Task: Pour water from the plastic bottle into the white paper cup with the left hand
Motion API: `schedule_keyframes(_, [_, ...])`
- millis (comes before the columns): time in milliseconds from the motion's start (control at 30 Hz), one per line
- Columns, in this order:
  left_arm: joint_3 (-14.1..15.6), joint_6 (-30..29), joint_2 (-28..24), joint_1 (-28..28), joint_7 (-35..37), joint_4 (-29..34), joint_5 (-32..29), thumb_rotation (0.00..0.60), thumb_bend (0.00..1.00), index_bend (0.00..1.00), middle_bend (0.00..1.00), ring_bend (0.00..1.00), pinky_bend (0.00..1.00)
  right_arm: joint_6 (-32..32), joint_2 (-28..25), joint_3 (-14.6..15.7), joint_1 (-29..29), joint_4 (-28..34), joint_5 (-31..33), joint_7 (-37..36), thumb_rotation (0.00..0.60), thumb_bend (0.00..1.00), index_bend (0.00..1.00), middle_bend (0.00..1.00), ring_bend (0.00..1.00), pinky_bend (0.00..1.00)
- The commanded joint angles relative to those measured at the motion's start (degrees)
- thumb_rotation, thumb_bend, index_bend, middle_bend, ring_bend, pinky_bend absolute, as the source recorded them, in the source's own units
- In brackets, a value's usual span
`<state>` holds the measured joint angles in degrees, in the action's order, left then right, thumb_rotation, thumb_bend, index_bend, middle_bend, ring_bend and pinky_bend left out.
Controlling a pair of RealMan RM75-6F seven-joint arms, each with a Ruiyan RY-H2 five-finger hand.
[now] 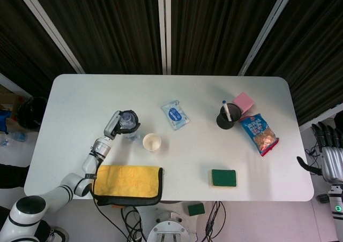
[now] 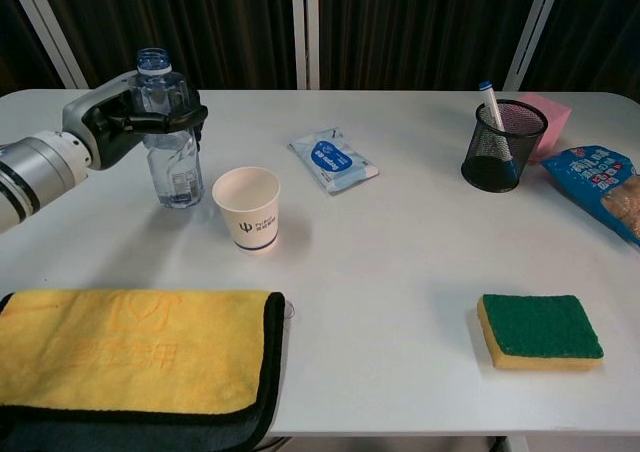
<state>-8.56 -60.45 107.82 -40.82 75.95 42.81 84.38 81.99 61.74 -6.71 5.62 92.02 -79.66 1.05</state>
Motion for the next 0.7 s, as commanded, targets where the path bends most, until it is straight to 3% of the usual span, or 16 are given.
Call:
schedule_keyframes(33, [0.20, -4.14, -1.05, 0.27, -7.18, 1.12, 1.62, 0.600, 0.33, 0.71, 0.70, 0.65, 0.58, 0.04, -0.02, -0.04, 0.03, 0.06, -0.03, 0.05, 0.539, 0.20, 0.00, 0.00, 0.00, 0.00])
schedule_keyframes(367, [1.93, -9.78, -1.47, 1.15, -32.31, -0.80, 3.91, 0.600, 0.33, 0.71, 0.70, 0.65, 0.58, 1.06, -0.19, -0.16, -0.05, 0.46, -0.94, -0.13, 0.539, 0.20, 0.00, 0.00, 0.00, 0.00])
schedule_keyframes(700, [4.45, -12.74, 1.98, 1.97, -44.42, -8.54, 5.93, 0.600, 0.34, 0.71, 0.70, 0.65, 0.58, 3.06, -1.47, -0.50, -0.49, 2.04, -2.13, 0.04, 0.539, 0.20, 0.00, 0.00, 0.00, 0.00])
